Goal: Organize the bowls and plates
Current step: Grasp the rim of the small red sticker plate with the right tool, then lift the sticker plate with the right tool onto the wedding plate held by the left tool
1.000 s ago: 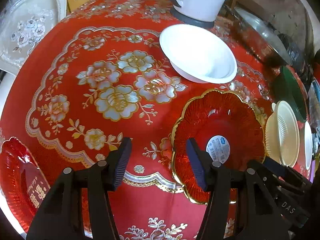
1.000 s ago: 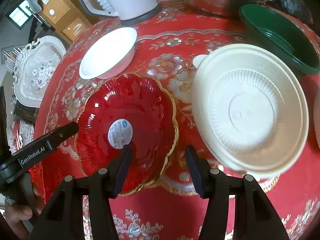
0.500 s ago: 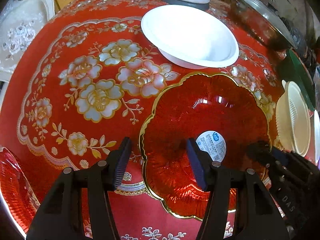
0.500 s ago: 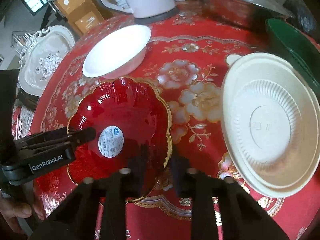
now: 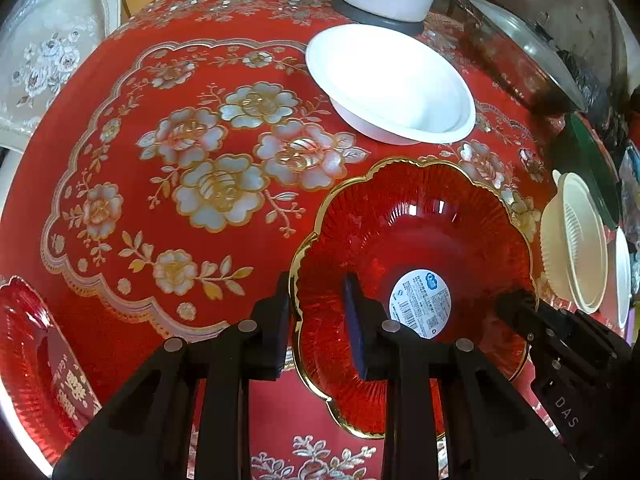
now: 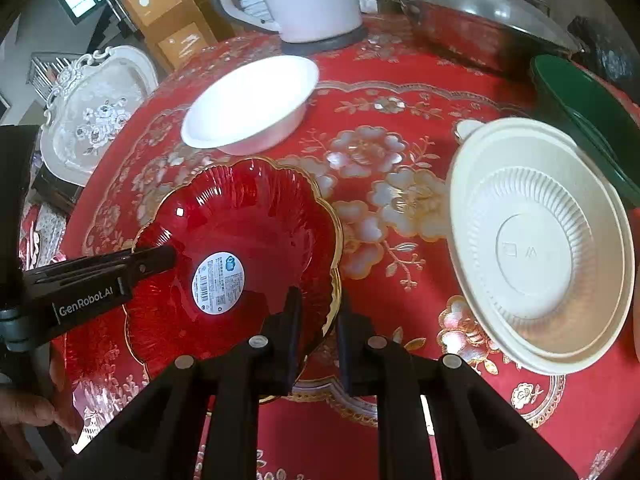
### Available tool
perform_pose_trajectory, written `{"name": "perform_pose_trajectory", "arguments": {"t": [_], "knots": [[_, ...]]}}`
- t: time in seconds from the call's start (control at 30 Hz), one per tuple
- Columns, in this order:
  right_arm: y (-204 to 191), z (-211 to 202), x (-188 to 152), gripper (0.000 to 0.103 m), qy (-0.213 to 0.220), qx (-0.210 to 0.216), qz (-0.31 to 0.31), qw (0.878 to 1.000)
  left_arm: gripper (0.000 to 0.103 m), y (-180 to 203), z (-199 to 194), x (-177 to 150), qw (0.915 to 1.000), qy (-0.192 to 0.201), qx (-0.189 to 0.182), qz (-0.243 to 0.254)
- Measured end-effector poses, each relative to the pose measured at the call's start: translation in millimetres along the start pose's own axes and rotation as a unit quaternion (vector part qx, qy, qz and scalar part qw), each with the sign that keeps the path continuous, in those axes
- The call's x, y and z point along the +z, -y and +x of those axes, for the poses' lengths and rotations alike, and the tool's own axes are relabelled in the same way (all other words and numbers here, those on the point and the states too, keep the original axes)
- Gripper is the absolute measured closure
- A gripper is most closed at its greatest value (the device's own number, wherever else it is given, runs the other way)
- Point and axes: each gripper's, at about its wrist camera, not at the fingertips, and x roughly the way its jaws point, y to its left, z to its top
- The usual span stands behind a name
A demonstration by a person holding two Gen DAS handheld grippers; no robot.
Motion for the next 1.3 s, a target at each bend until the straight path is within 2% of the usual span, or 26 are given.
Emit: {"name": "perform_pose_trajectory", "arguments": {"t": [0.27, 0.57, 0.9, 1.3], "knots": [[-23, -15, 8, 0.088, 0.016, 0.008, -0.025, 1.0, 0.079, -19, -28, -4, 0.9996, 0.02, 0.0, -0.02], [-67, -23, 21, 0.088, 0.029, 0.032, -0.078, 0.996, 0.079, -65, -66, -11, 0.9961, 0.053, 0.011, -0.069], [-142, -21, 23, 0.088, 0.03, 0.069, -0.151, 0.986, 0.079, -136, -110, -39, 0.9866, 0.083, 0.042, -0.134], [-223, 4, 4, 0.088, 0.001, 0.105, -0.229, 0.968, 0.079, -210, -130, -88, 0.9714, 0.083, 0.074, -0.21]]}}
